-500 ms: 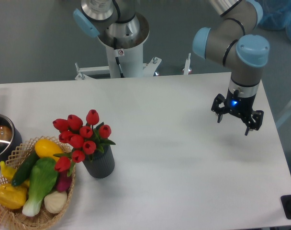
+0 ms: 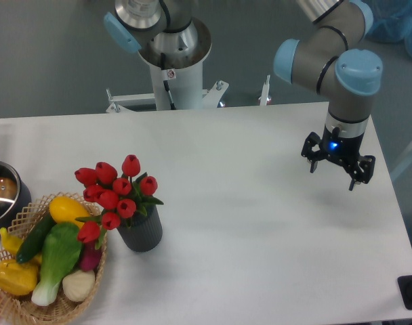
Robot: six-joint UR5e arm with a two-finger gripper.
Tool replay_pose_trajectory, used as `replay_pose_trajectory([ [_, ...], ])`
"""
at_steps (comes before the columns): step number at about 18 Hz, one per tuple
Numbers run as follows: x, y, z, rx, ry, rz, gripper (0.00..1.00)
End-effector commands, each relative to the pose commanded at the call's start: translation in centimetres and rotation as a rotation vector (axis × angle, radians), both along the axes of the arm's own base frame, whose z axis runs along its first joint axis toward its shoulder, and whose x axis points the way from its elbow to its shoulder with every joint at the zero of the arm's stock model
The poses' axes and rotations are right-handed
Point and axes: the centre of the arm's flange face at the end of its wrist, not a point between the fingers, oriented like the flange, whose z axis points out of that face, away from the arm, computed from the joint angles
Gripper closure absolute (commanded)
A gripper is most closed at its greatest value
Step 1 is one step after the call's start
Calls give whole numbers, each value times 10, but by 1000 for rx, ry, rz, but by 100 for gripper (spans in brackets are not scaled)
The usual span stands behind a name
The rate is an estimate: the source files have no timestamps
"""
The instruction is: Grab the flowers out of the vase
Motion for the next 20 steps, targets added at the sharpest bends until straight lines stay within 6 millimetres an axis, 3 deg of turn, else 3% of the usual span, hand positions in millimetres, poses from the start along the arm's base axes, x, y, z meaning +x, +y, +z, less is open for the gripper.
replay_pose_trajectory([
  [4, 12, 0, -12, 106, -58, -17, 0],
  [6, 30, 5, -22, 214, -125, -35, 0],
  [10, 43, 14, -9, 236, -124, -49, 0],
  [14, 74, 51, -6, 252, -168, -29, 0],
  [16, 100, 80, -9, 248, -190, -62, 0],
  [18, 123, 92, -12, 258, -216, -97, 0],
  [20, 145, 98, 3, 371, -262, -131, 0],
])
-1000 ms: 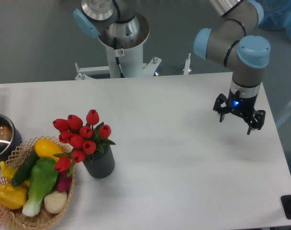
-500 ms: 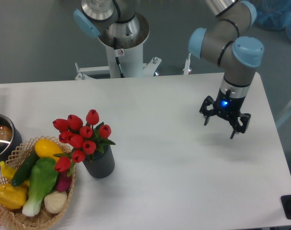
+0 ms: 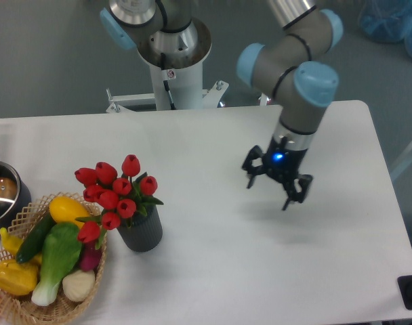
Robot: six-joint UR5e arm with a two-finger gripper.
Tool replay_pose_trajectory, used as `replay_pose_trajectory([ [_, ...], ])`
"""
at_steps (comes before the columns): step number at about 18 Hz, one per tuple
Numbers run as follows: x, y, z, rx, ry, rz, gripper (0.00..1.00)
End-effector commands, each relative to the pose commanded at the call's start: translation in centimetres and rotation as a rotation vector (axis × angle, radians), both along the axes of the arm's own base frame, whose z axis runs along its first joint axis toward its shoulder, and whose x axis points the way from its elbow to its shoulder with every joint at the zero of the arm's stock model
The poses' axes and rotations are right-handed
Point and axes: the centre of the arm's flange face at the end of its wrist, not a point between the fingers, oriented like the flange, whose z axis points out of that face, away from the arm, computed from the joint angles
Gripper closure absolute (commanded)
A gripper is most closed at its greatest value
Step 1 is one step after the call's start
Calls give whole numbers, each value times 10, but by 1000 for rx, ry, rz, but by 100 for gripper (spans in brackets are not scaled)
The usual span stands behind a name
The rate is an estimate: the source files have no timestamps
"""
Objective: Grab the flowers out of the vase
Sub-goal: 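Move the open gripper toward the red tulips in the grey vase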
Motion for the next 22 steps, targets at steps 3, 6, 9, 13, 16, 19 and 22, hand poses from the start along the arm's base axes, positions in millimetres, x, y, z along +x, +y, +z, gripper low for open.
replay_pose_trajectory([
  [3, 8, 2, 17, 207, -115, -15, 0],
  [6, 9, 0, 36, 311, -149, -18, 0],
  [9, 16, 1, 41, 384, -192, -28, 0],
  [13, 35, 3, 34, 429, -247, -46, 0],
  [16, 49, 16, 37, 473, -273, -88, 0],
  [19, 64, 33, 40, 553, -332, -132, 0],
  [22, 64, 34, 41, 572, -342, -135, 0],
])
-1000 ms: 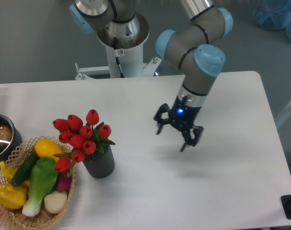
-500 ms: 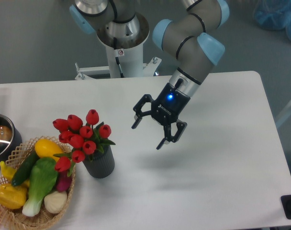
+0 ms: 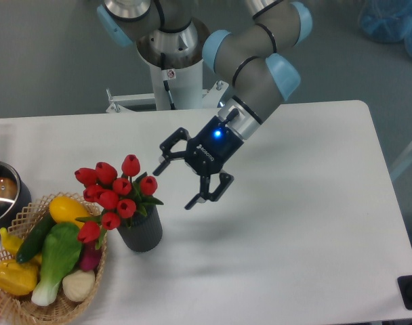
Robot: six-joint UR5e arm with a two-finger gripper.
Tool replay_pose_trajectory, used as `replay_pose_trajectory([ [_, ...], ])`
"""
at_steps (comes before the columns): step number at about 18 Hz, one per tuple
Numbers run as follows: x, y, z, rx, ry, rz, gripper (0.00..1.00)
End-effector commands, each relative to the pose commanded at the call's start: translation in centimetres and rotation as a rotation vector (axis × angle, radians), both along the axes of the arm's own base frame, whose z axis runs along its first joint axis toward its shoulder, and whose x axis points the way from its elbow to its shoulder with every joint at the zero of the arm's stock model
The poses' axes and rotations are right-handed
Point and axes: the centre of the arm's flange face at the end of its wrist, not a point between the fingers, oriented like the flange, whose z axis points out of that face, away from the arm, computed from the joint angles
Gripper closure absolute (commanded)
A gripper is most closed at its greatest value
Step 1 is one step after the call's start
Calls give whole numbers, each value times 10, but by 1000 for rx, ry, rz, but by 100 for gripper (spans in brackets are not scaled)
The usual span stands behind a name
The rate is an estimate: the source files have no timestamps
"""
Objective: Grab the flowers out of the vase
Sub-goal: 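Move the open gripper toward the red tulips in the grey vase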
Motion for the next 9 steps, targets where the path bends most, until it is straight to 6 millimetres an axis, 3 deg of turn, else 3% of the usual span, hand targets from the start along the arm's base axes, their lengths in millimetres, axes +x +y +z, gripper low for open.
replay_pose_trajectory([
  [9, 24, 20, -10, -5, -20, -57, 0],
])
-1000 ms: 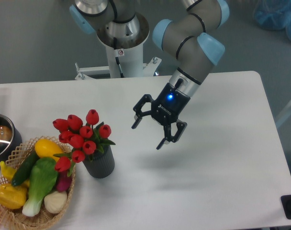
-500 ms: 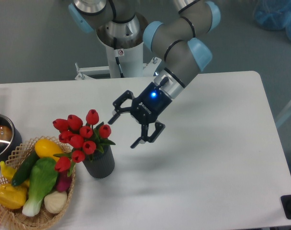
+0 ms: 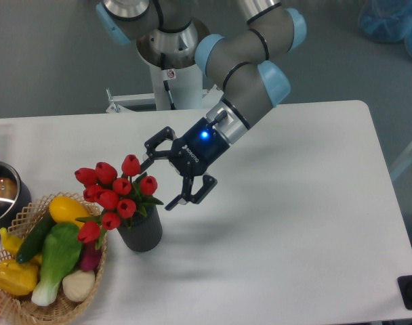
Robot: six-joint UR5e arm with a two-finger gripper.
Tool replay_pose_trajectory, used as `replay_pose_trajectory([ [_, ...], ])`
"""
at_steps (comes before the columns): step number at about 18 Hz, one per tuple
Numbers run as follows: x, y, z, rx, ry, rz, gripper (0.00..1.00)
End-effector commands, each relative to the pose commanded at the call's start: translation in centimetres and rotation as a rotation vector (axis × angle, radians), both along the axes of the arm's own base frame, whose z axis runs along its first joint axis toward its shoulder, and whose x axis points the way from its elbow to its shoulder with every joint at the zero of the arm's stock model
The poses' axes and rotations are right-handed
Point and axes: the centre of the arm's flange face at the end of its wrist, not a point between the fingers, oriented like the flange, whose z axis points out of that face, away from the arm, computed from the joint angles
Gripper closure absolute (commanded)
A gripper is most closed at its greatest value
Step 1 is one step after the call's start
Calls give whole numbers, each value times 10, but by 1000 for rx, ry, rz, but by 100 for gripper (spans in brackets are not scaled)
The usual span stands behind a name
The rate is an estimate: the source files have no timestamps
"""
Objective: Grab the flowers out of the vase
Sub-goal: 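Lower the gripper around the tulip stems and close it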
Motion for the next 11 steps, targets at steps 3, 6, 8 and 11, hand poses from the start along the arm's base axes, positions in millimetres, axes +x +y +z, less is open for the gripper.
replay_pose_trajectory([
  [3, 8, 5, 0, 1, -2, -16, 11],
  [6, 8, 5, 0, -1, 2, -17, 75],
  [8, 7, 5, 1, 1, 7, -16, 97],
  [11, 4, 6, 6, 6, 20, -14, 100],
])
